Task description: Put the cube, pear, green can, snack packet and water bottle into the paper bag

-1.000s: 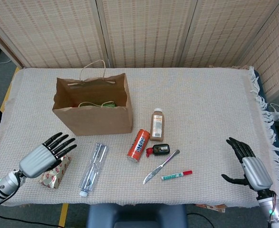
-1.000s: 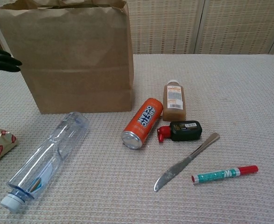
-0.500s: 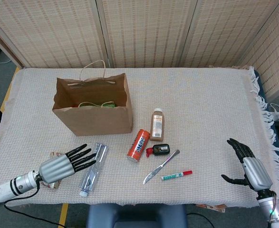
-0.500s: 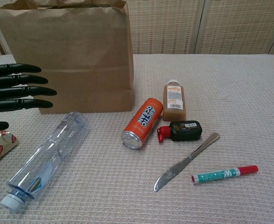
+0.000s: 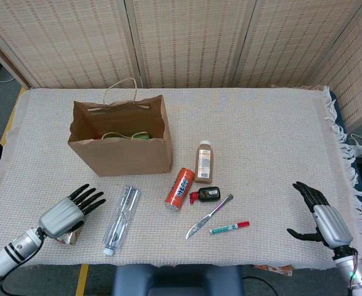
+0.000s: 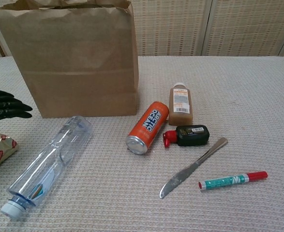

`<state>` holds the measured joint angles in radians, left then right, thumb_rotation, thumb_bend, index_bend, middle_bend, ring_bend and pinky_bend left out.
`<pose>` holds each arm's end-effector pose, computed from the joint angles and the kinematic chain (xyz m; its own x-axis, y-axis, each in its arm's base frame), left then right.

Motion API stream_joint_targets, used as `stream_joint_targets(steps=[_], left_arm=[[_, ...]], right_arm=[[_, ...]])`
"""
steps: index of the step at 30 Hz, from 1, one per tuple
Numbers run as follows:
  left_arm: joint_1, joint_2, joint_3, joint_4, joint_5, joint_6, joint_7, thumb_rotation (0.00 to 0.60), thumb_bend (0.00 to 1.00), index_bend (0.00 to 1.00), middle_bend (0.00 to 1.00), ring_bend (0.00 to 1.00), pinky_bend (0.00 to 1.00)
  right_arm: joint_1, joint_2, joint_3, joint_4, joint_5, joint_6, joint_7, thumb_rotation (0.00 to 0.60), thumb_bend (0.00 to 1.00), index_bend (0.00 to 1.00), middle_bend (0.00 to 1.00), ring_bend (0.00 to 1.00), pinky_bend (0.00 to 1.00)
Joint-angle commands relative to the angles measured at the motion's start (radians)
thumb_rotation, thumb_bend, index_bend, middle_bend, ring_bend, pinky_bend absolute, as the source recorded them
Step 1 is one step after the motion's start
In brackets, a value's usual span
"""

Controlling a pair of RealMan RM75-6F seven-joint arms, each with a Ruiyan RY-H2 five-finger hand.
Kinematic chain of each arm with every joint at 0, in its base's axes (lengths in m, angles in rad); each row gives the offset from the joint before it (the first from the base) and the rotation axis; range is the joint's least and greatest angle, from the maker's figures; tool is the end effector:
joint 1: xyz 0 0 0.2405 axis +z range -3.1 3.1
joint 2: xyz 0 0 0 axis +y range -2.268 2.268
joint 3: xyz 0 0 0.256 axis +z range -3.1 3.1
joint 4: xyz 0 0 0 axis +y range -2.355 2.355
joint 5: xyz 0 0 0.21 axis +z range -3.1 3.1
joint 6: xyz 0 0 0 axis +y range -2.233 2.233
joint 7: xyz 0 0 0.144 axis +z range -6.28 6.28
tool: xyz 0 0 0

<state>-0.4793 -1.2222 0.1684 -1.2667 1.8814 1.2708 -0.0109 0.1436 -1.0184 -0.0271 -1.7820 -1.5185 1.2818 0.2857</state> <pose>-0.2856 0.2461 0.0845 0.7509 0.0937 0.6537 0.5352 -0.6663 -0.5192 -0.2887 -0.1742 0.1376 0.0652 -0.2744 0.9594 -0.9977 0.0001 0.0678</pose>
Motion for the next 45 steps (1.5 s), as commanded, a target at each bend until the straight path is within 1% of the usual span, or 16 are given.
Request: stream_joint_targets(steps=[1,6,9,17,27,30,36,40,45], left_arm=[[0.06,0.029,0.021,-0.086,-0.078,-0.033,-0.01,0.6,0.34,0.0,0.0,0.0,0.03],[0.099,0.028,0.033,-0.122,-0.114,-0.035,0.017,0.6,0.34,0.0,0.0,0.0,0.03],[0.114,0.033,0.04,-0.127,-0.126,-0.042,0.036,0.6,0.34,0.0,0.0,0.0,0.03],[0.136,0.012,0.045,-0.068,-0.139,-0.052,0.05,0.6,0.34,0.0,0.0,0.0,0.02],[0.171,-0.002,0.064,-0.007,-0.119,-0.016,0.017,0.6,0.34,0.0,0.0,0.0,0.02],[0.175,-0.013,0.06,0.002,-0.117,-0.008,0.014,0.6,0.34,0.0,0.0,0.0,0.02],[0.167,-0.053,0.036,0.021,-0.125,-0.019,0.028,0.6,0.34,0.0,0.0,0.0,0.02],[0.156,-0.081,0.018,0.039,-0.144,-0.046,0.036,0.6,0.34,0.0,0.0,0.0,0.02],[0.149,-0.097,0.017,0.065,-0.163,-0.087,0.046,0.6,0.34,0.0,0.0,0.0,0.02]], right_arm=[[0.001,0.002,-0.001,-0.003,0.0,-0.002,-0.001,0.6,0.05,0.0,0.0,0.0,0.0],[0.002,0.003,-0.002,-0.006,0.002,-0.007,-0.003,0.6,0.05,0.0,0.0,0.0,0.0],[0.003,0.006,-0.002,-0.011,0.004,-0.01,-0.003,0.6,0.05,0.0,0.0,0.0,0.0],[0.003,0.009,-0.003,-0.014,0.006,-0.013,-0.001,0.6,0.05,0.0,0.0,0.0,0.0],[0.003,0.008,-0.003,-0.018,0.012,-0.017,-0.008,0.6,0.05,0.0,0.0,0.0,0.0],[0.003,0.009,-0.003,-0.019,0.014,-0.018,-0.01,0.6,0.05,0.0,0.0,0.0,0.0],[0.003,0.01,-0.004,-0.022,0.015,-0.021,-0.012,0.6,0.05,0.0,0.0,0.0,0.0],[0.003,0.012,-0.004,-0.024,0.017,-0.022,-0.012,0.6,0.05,0.0,0.0,0.0,0.0],[0.004,0.014,-0.004,-0.025,0.017,-0.024,-0.01,0.6,0.05,0.0,0.0,0.0,0.0]])
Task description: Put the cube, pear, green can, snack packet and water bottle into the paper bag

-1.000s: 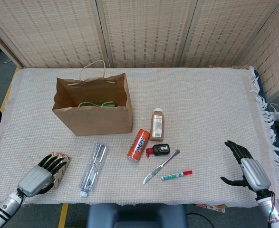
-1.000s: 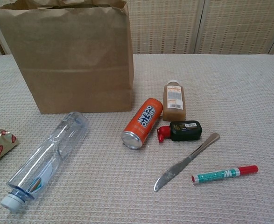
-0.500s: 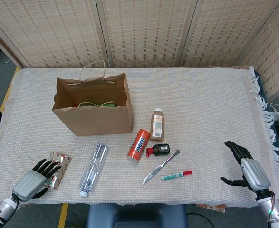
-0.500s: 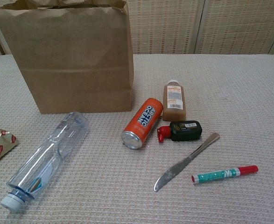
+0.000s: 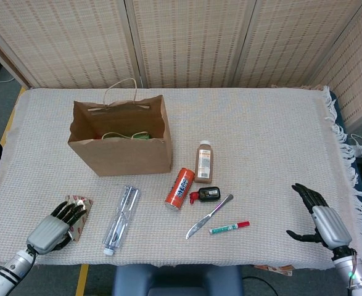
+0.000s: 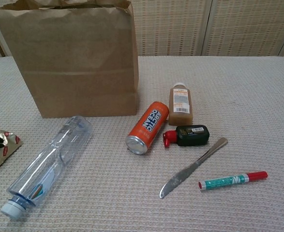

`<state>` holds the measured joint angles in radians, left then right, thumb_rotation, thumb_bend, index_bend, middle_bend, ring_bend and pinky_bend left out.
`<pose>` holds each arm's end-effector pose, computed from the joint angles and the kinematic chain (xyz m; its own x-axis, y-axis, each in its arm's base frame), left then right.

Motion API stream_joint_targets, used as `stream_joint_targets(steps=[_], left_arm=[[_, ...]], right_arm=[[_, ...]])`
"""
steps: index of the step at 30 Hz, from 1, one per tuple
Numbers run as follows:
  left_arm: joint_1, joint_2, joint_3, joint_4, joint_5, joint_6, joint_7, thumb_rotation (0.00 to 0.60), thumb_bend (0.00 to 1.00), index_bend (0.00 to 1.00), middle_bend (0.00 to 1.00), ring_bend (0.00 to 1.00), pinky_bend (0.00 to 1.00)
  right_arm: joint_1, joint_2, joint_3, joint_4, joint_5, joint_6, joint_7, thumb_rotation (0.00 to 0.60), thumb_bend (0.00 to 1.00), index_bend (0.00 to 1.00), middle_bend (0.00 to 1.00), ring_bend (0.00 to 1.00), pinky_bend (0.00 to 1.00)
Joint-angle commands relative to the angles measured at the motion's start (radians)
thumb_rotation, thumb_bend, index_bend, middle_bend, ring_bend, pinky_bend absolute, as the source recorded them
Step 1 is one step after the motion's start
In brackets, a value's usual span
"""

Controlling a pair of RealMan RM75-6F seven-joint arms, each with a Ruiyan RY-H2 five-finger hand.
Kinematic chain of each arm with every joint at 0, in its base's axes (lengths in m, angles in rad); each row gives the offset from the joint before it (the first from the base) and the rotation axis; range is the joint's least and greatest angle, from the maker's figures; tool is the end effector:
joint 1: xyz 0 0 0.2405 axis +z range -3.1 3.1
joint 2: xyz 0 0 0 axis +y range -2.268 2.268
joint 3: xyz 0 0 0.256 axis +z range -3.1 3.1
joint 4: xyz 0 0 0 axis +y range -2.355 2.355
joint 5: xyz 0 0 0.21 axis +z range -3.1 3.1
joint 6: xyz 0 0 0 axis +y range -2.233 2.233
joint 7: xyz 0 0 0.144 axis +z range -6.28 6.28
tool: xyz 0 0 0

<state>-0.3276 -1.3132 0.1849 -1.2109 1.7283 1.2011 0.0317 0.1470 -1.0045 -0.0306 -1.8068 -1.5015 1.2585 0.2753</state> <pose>-0.3396 0.2040 0.0605 0.7208 0.2835 0.6325 0.6781 -0.4777 -0.5585 -0.2874 -0.1730 0.1370 0.0603 -0.2955 0.9534 -0.9975 0.0185 0.0688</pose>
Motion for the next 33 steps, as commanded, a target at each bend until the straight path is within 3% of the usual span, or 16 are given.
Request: stream_joint_targets(steps=[1,8,11,13,15,17,20,27,33], left_arm=[[-0.002,-0.01,0.001,0.014,-0.015,-0.023,0.006,0.6,0.34,0.0,0.0,0.0,0.02],[-0.008,-0.022,-0.009,0.017,-0.045,-0.059,0.013,0.6,0.34,0.0,0.0,0.0,0.03],[-0.008,-0.03,-0.021,0.014,-0.054,-0.053,0.022,0.6,0.41,0.04,0.01,0.02,0.12],[-0.002,-0.042,-0.027,0.025,-0.052,-0.033,0.029,0.6,0.52,0.17,0.12,0.13,0.28],[0.005,-0.054,-0.031,0.039,-0.049,-0.013,0.031,0.6,0.61,0.36,0.29,0.29,0.45],[0.007,-0.058,-0.031,0.044,-0.048,-0.007,0.031,0.6,0.64,0.45,0.38,0.37,0.52],[0.02,-0.074,-0.035,0.062,-0.049,0.017,0.019,0.6,0.73,0.65,0.61,0.57,0.71],[0.063,-0.094,-0.104,0.062,-0.12,0.111,-0.061,0.6,0.76,0.73,0.69,0.65,0.78],[0.092,-0.083,-0.246,-0.041,-0.27,0.185,-0.188,0.6,0.76,0.74,0.7,0.66,0.78]], right_arm=[[0.0,0.001,-0.001,0.0,0.0,-0.002,0.001,0.6,0.05,0.0,0.0,0.0,0.0],[0.002,0.001,-0.003,-0.002,0.001,-0.008,0.0,0.6,0.05,0.0,0.0,0.0,0.0],[0.002,0.001,-0.003,-0.004,0.0,-0.009,0.0,0.6,0.05,0.0,0.0,0.0,0.0],[0.002,0.002,-0.003,-0.004,0.0,-0.009,0.0,0.6,0.05,0.0,0.0,0.0,0.0],[0.003,0.002,-0.004,-0.004,-0.001,-0.01,0.0,0.6,0.05,0.0,0.0,0.0,0.0],[0.003,0.003,-0.004,-0.004,-0.001,-0.01,0.001,0.6,0.05,0.0,0.0,0.0,0.0],[0.003,0.004,-0.005,-0.005,-0.004,-0.011,0.002,0.6,0.05,0.0,0.0,0.0,0.0],[0.002,0.006,-0.006,-0.004,-0.006,-0.01,0.005,0.6,0.05,0.0,0.0,0.0,0.0],[0.002,0.007,-0.006,-0.004,-0.005,-0.01,0.007,0.6,0.05,0.0,0.0,0.0,0.0]])
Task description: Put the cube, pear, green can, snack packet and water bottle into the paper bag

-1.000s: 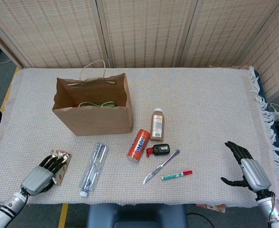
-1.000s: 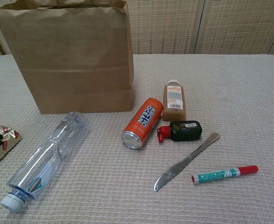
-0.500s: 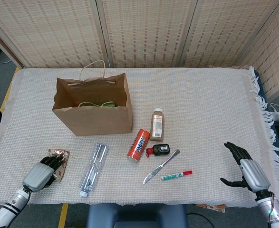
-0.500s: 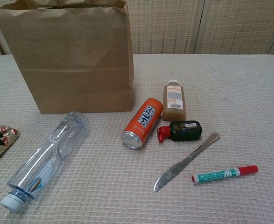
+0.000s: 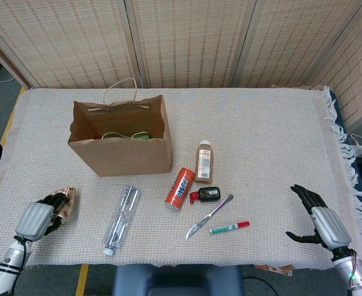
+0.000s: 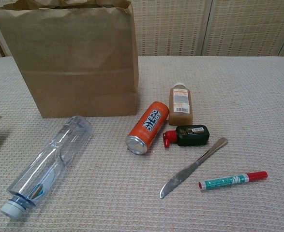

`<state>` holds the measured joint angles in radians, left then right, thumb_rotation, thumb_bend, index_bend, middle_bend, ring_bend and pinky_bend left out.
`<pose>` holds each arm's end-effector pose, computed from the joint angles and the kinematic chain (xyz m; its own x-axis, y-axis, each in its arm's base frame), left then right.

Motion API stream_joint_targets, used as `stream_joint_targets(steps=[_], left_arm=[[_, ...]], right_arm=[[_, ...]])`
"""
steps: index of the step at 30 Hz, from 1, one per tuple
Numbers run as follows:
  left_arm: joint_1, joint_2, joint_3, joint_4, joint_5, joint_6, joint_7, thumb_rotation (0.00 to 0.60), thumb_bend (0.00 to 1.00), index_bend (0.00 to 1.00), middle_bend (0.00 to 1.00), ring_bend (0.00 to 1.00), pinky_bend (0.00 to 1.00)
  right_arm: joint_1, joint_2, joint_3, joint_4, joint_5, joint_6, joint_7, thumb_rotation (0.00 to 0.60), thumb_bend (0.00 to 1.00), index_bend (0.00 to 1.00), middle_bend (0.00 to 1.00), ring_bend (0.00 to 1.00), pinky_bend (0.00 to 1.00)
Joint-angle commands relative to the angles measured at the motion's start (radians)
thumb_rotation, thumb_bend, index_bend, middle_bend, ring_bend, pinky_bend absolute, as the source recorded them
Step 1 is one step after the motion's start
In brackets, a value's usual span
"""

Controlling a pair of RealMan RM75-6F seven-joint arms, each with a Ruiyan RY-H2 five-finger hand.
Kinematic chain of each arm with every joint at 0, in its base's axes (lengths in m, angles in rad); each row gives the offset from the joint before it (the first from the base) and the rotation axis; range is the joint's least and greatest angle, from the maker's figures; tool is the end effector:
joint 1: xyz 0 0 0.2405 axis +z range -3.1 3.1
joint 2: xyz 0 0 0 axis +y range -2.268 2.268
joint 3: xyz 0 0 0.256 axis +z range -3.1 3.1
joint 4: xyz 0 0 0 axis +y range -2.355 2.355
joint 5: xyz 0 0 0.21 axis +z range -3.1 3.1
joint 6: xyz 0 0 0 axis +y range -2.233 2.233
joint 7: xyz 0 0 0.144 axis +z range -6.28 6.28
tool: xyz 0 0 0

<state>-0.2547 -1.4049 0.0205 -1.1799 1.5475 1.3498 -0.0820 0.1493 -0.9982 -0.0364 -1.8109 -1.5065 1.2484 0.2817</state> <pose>-0.3368 0.2281 0.0766 0.4845 0.1173 0.8669 0.8678 -0.1899 -0.4593 -0.2871 -0.1717 0.1364 0.0575 -0.3102 0.9489 -0.9976 0.0189 0.0667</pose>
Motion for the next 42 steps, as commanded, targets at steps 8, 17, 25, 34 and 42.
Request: stream_joint_targets(steps=[8,17,25,34,42], left_arm=[[0.036,0.088,-0.338,-0.387,-0.431,-0.001,-0.256,0.6,0.76,0.74,0.71,0.66,0.78],[-0.013,0.262,-0.625,-0.669,-0.69,-0.044,-0.296,0.6,0.76,0.74,0.71,0.66,0.78],[-0.123,0.353,-0.744,-0.838,-0.735,-0.082,-0.199,0.6,0.76,0.74,0.71,0.66,0.78],[-0.276,0.348,-0.703,-0.963,-0.77,-0.108,0.009,0.6,0.76,0.74,0.71,0.66,0.77],[-0.461,0.258,-0.646,-0.859,-0.864,-0.129,0.209,0.6,0.76,0.73,0.71,0.66,0.77]], right_arm=[[0.0,0.0,-0.001,0.001,0.004,-0.003,-0.002,0.6,0.05,0.0,0.0,0.0,0.0],[0.0,0.001,-0.002,0.0,0.007,-0.007,-0.003,0.6,0.05,0.0,0.0,0.0,0.0],[0.001,-0.001,0.0,-0.001,0.008,-0.007,-0.01,0.6,0.04,0.0,0.0,0.0,0.0],[0.003,0.003,0.0,-0.001,0.011,-0.014,-0.001,0.6,0.05,0.0,0.0,0.0,0.0],[0.004,0.009,-0.001,-0.006,0.01,-0.016,0.005,0.6,0.05,0.0,0.0,0.0,0.0]])
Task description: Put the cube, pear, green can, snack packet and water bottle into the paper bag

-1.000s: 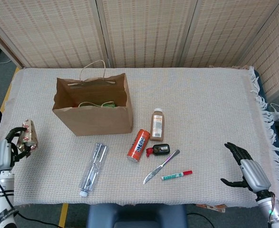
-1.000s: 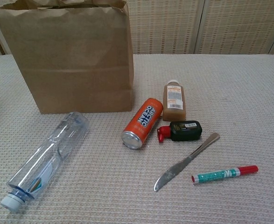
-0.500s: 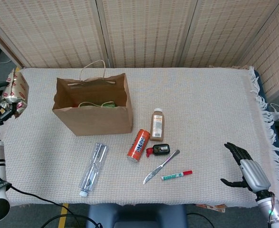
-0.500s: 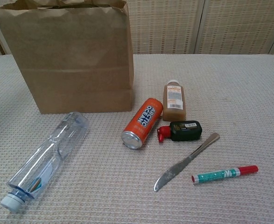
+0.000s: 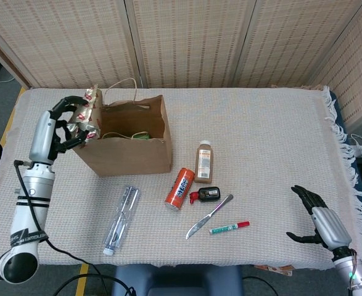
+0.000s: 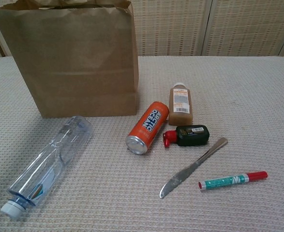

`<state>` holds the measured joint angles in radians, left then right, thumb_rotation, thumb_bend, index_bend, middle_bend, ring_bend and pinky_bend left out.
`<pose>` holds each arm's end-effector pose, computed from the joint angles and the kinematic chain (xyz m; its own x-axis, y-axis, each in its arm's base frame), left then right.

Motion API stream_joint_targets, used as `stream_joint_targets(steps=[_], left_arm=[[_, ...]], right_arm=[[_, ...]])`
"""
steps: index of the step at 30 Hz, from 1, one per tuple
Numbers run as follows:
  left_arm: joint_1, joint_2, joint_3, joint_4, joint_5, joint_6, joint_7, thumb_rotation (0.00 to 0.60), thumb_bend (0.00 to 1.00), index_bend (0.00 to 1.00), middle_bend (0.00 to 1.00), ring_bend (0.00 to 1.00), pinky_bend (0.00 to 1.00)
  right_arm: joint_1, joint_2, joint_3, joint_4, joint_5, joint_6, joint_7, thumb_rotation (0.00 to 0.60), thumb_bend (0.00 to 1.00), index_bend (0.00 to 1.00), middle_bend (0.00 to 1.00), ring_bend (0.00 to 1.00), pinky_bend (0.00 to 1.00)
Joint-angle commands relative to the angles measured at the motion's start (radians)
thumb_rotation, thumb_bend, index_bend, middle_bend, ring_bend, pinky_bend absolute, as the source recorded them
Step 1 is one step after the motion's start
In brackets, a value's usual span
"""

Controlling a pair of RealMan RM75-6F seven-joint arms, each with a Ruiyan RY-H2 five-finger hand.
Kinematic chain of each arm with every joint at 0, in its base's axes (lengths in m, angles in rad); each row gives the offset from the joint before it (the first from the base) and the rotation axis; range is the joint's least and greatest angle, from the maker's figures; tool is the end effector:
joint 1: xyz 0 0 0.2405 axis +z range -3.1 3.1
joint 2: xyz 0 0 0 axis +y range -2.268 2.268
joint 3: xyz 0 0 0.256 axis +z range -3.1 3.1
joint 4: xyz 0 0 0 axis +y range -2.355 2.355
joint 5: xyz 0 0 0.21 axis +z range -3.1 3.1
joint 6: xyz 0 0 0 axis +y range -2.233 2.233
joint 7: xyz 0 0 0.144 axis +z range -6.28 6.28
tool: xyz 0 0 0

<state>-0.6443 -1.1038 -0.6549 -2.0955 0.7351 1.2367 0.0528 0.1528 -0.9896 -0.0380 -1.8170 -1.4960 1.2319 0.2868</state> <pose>-0.0677 0.3495 0.1932 -0.3429 -0.0285 0.9390 0.9227 -0.1975 0.3309 -0.2883 -0.1716 0.1367 0.0517 -0.3230 0.9450 -0.9973 0.0325 0.0657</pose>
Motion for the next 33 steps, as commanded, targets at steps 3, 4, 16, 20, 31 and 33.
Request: stream_joint_targets(steps=[3,4,16,20,31,33], left_arm=[[-0.132,-0.073,0.054,0.11,-0.106,-0.036,0.141,0.6,0.76,0.72,0.7,0.66,0.77],[-0.152,-0.084,0.066,0.128,-0.119,-0.042,0.163,0.6,0.75,0.71,0.69,0.65,0.76],[-0.231,-0.106,0.134,0.161,-0.208,-0.055,0.276,0.6,0.37,0.06,0.0,0.0,0.22],[-0.221,-0.096,0.123,0.149,-0.2,-0.056,0.235,0.6,0.35,0.05,0.0,0.0,0.21],[-0.068,-0.066,0.146,0.079,0.025,0.097,0.048,0.6,0.55,0.47,0.42,0.38,0.51],[-0.017,-0.036,0.178,0.063,0.085,0.105,0.011,0.6,0.56,0.54,0.52,0.49,0.59]], right_arm=[[0.0,0.001,0.001,0.0,0.0,0.001,0.002,0.6,0.05,0.0,0.0,0.0,0.0],[0.0,0.001,0.001,0.0,0.001,0.001,0.003,0.6,0.04,0.0,0.0,0.0,0.0],[-0.002,0.009,-0.002,0.001,-0.001,-0.001,0.013,0.6,0.04,0.0,0.0,0.0,0.0],[-0.003,0.009,-0.002,0.0,0.0,0.0,0.01,0.6,0.04,0.0,0.0,0.0,0.0],[-0.009,0.012,-0.004,0.002,-0.005,0.01,0.011,0.6,0.04,0.0,0.0,0.0,0.0],[-0.01,0.01,-0.005,0.004,-0.014,0.015,0.012,0.6,0.04,0.0,0.0,0.0,0.0]])
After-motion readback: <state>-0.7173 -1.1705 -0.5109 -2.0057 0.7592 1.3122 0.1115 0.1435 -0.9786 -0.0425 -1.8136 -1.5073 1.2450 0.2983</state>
